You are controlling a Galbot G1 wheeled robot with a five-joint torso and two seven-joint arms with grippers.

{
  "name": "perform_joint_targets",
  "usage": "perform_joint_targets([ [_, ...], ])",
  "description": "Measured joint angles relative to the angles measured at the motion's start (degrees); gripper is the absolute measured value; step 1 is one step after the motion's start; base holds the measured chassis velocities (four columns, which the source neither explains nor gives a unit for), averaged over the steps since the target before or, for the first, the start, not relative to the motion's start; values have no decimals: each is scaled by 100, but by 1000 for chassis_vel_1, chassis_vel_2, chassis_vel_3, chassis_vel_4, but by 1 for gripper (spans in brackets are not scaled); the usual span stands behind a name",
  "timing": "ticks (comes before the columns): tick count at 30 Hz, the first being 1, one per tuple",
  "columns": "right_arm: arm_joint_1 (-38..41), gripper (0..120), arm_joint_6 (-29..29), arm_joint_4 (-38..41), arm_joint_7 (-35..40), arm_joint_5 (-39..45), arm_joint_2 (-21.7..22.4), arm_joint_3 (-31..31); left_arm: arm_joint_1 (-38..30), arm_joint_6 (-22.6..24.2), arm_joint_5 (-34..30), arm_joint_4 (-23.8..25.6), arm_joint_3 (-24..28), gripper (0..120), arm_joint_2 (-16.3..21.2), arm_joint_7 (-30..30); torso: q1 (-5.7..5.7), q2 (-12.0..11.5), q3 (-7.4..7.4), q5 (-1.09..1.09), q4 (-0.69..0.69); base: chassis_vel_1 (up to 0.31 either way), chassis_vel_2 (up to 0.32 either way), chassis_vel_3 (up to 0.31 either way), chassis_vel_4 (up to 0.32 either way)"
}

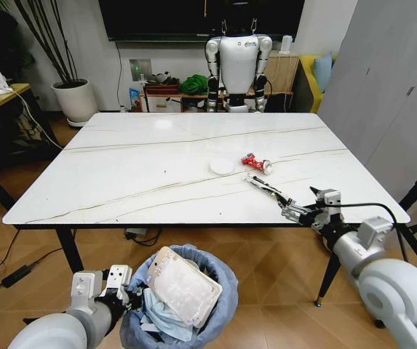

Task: Pick up the trash bin and place the trash from the table into it.

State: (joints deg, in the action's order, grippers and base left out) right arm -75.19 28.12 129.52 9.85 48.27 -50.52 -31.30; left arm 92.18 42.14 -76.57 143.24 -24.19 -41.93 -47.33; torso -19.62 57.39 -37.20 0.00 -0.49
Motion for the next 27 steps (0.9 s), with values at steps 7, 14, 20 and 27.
perform_joint_targets([
  [7, 1340, 100, 270, -612, 524, 963, 347, 891, 22, 0, 12, 0, -29, 0, 15, 0, -1, 0, -1, 0, 2, 0, 0, 0, 0],
  [14, 1608, 100, 450, -1066, 473, 1094, 518, 1221, -56, 0, -29, 0, -7, 0, 94, 21, -1, 0, -1, 0, -2, 0, 0, 0, 0],
  [20, 1786, 100, 503, -1410, 451, 1098, 511, 1433, -102, 0, -36, 0, 29, 0, 102, 56, -1, 0, 0, 0, 0, 0, 0, 0, 0],
  [27, 1893, 100, 535, -1685, 382, 1134, 514, 1520, -133, 0, -32, 0, 38, 0, 95, 116, -1, 0, 0, 1, -1, 0, 0, 0, 0],
])
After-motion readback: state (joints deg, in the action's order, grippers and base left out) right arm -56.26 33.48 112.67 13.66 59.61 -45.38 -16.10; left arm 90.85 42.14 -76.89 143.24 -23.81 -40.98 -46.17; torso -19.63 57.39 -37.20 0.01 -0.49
